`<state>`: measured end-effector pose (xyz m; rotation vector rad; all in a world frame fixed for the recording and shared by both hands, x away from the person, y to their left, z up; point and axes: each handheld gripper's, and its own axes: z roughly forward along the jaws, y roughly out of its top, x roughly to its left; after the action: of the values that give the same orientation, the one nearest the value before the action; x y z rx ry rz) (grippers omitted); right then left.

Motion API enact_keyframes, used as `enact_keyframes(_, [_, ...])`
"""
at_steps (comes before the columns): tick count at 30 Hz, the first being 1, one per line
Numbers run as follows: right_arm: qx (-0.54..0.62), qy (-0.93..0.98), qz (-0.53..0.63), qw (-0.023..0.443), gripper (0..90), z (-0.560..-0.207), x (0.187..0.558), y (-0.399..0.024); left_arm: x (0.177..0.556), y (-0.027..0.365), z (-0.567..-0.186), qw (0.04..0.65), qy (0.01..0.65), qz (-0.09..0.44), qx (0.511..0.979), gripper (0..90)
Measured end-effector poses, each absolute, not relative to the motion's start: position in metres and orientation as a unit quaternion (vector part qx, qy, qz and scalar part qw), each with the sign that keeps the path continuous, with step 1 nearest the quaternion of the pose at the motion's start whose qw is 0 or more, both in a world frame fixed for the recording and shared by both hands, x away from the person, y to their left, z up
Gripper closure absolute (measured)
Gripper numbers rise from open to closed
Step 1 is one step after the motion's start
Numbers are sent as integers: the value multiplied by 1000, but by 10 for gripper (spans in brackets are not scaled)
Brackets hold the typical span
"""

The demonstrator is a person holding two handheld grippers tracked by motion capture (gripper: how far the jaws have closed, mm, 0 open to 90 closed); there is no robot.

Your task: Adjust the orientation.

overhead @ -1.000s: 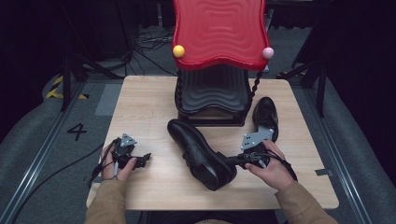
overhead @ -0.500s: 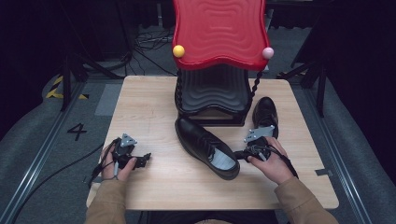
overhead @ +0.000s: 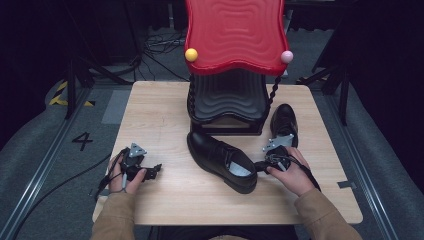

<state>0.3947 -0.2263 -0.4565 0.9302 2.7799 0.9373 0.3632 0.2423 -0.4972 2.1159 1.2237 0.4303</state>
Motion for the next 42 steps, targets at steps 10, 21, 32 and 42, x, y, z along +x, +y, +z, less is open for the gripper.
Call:
enact_keyframes(10, [291,895,331,71,791,-417,383,-235,363,242,-497,324,466,164,807,136])
enact_keyframes(21, [187,921,339,37,659,-378,350,-195,363,242,-497,324,466,164,807,136])
enact_keyframes(32, [146,957,250,-7,646,-405,357,-154,363,242,-497,324,467,165,806,136])
enact_keyframes(42, [115,972,205,-29,825,-418,363,-141,363,242,-497,325,466,162,807,136])
